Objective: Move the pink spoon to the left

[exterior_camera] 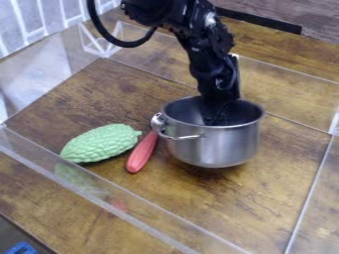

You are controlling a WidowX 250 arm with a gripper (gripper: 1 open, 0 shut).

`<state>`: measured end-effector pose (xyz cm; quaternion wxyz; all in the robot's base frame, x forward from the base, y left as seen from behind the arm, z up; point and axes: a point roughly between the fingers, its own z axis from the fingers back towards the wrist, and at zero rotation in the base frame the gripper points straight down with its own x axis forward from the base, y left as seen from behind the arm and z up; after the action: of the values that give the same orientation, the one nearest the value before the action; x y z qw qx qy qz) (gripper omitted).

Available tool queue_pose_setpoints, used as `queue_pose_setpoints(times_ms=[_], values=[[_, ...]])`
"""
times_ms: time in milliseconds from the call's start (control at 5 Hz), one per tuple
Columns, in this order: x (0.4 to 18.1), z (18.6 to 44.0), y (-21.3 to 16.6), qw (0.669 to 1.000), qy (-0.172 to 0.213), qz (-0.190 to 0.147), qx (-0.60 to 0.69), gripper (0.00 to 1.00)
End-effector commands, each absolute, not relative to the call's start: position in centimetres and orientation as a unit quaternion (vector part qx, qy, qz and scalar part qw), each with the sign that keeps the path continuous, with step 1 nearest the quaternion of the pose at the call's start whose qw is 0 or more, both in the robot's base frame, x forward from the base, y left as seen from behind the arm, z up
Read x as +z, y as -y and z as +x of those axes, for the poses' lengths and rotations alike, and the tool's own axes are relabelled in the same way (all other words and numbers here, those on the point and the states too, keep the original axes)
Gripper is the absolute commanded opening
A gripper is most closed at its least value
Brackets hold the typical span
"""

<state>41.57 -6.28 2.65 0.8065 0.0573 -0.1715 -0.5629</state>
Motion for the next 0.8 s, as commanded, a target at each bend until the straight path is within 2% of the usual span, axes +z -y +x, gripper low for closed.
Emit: queue_pose_setpoints(times_ms=[0,600], values=[[1.53,39.95,5.41,0.813,0.141,0.042,-0.563,0.0],[2.03,39.61,5.27,0.818,0.141,0.032,-0.557,0.0]])
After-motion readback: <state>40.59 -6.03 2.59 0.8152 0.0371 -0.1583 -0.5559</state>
